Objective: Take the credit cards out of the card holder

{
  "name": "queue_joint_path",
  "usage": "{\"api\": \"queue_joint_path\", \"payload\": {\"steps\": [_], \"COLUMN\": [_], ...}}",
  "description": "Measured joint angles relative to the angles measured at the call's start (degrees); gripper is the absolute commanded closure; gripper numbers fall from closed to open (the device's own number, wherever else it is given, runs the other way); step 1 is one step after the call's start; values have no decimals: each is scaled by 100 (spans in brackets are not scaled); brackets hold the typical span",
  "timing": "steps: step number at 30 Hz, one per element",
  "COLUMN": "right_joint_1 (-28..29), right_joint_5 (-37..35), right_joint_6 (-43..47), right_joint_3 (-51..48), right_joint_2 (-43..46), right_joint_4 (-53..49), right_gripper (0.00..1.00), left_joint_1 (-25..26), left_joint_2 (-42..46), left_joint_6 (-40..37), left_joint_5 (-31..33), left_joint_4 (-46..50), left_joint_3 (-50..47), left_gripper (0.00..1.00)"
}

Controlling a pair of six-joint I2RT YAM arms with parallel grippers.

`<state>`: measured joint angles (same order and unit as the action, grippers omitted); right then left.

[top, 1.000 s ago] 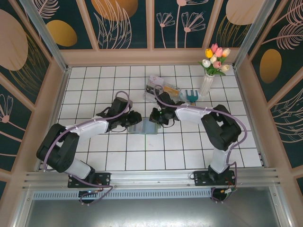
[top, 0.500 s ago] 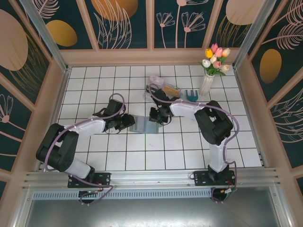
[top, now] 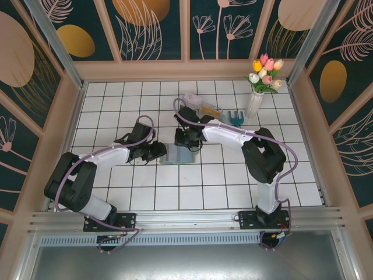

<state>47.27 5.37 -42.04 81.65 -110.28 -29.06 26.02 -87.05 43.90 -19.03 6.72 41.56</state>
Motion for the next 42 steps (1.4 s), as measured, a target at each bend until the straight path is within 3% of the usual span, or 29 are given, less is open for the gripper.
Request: {"api": "queue_joint_path", "payload": {"steps": [10, 25, 42], "right_joint_1": [68, -208, -208], "right_joint_5": [-109, 70, 68], "right_joint_6": [-415, -485, -483], "right_joint_3": [-133, -568, -662], "right_joint_2": [22, -258, -304], "right_joint_4": [-175, 24, 186], "right_gripper": [78, 78, 78], "left_joint_1": [0, 0, 0], "left_joint_2": [-9, -485, -682], "left_joint_6": [2, 2, -44], "left_joint_5": [-4, -201, -289], "left_joint_4": [-7, -52, -55], "left_joint_3": [0, 181, 306], "left_gripper": [75, 73, 63]}}
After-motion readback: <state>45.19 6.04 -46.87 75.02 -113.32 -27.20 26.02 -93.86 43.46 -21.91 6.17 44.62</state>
